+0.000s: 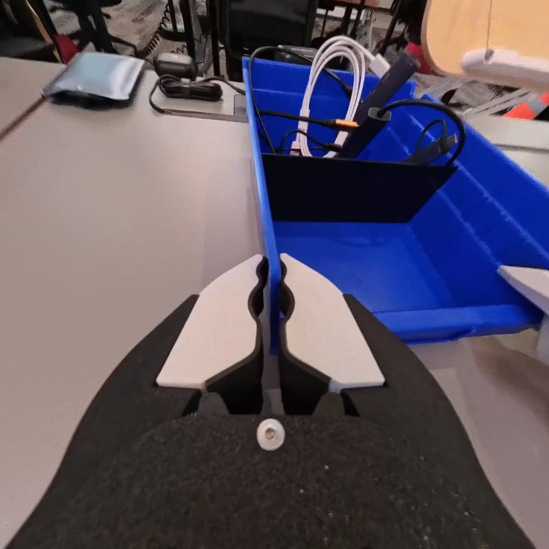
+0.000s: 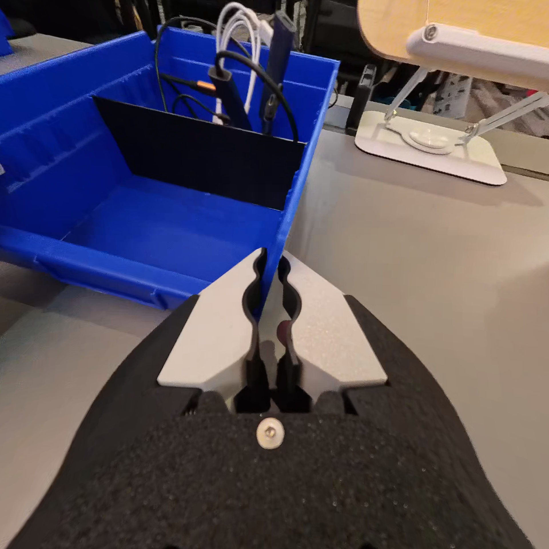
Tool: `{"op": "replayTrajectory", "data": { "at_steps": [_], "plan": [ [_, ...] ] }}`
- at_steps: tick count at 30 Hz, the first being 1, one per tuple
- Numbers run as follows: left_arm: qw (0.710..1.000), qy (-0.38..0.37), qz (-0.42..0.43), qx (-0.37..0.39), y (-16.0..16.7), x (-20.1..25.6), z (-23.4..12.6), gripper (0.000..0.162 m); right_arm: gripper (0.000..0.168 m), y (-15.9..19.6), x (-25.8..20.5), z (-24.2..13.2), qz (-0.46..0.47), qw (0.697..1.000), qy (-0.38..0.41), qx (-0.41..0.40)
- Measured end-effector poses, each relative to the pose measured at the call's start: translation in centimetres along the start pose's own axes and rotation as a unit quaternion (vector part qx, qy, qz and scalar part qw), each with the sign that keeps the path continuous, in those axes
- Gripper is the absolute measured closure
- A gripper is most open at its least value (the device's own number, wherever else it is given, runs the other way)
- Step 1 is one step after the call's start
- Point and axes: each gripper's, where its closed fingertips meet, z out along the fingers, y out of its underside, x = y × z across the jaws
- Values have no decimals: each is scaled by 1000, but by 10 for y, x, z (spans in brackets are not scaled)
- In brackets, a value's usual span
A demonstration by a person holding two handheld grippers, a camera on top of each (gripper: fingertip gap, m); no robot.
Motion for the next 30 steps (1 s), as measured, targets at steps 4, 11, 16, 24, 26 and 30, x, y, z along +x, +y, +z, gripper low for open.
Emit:
{"op": "replayTrajectory", "data": {
  "at_steps": [4, 11, 16, 24, 26, 30],
  "plan": [
    [999, -42, 1, -5, -3, -13, -17, 128, 153, 1, -3, -21, -8, 995, -94, -9],
    [992, -60, -40, 99, -34, -21, -78, 133, 132, -16, 119, -114, 25, 985, -155, 71],
    [994, -34, 31, 96, -12, 31, -98, 137, 130, 24, 276, -175, 64, 992, -67, 82],
    [995, 95, 28, -2, 30, 125, -69, 139, 124, 91, 448, -196, 99, 984, 129, 70],
    [996, 69, 51, 9, 28, 119, -70, 141, 124, 101, 447, -192, 108, 985, 127, 48],
    [996, 83, 24, 13, 27, 116, -73, 144, 124, 98, 437, -190, 78, 988, 127, 39]
  ]
}}
